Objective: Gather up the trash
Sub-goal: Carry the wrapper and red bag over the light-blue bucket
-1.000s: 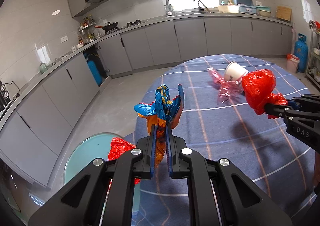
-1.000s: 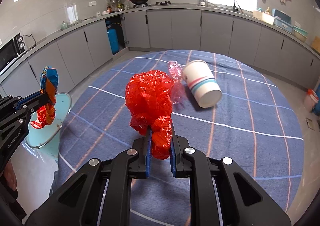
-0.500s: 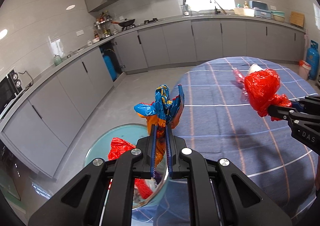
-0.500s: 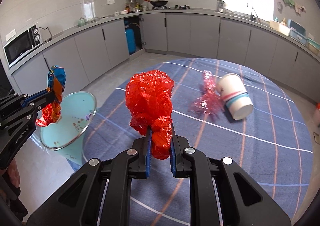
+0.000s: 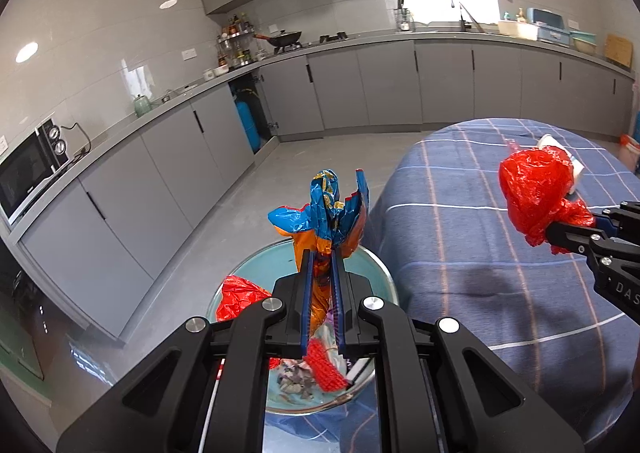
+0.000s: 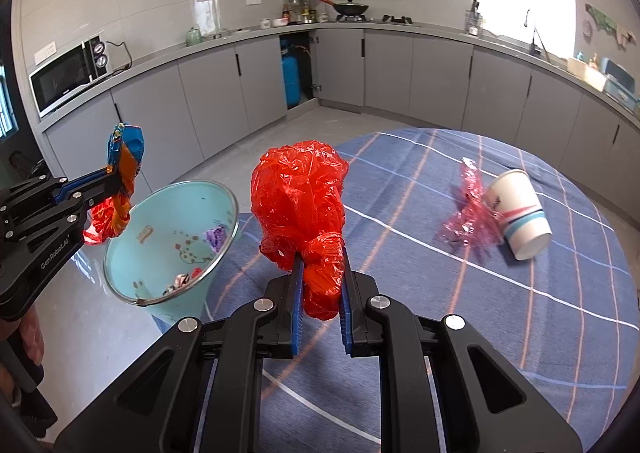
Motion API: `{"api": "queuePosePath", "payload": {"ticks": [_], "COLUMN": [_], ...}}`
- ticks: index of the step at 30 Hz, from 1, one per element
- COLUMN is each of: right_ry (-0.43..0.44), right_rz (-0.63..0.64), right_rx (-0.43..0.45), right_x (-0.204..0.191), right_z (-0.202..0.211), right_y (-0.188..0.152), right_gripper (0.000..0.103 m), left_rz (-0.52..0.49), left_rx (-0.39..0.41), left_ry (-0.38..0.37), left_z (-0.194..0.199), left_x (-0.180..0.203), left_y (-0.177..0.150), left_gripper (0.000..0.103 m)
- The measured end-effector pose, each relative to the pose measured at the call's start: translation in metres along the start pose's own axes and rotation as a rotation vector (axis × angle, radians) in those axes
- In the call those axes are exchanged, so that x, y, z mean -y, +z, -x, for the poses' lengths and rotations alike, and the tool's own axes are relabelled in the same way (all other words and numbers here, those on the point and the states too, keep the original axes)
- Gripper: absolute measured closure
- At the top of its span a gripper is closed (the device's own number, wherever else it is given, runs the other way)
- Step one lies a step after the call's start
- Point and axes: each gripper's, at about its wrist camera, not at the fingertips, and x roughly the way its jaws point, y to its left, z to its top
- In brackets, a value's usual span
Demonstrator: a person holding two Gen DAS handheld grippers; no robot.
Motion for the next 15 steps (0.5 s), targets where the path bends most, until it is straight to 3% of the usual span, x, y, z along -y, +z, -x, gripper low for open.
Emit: {"api": "queuePosePath", "payload": {"ticks": [15], "right_ry": [0.066], "right_rz": [0.063], "right_rx": [0.002], "right_x": [-0.04], "right_z": [-0.019], "right_y": [0.015], "right_gripper": [0.087], "left_rz": [0.045], "left_rx": [-0.04], "left_ry": [0.077], "left_z": [-0.011], "left_x": [-0.041], "left_y": [-0.014], "left_gripper": [0.094]}}
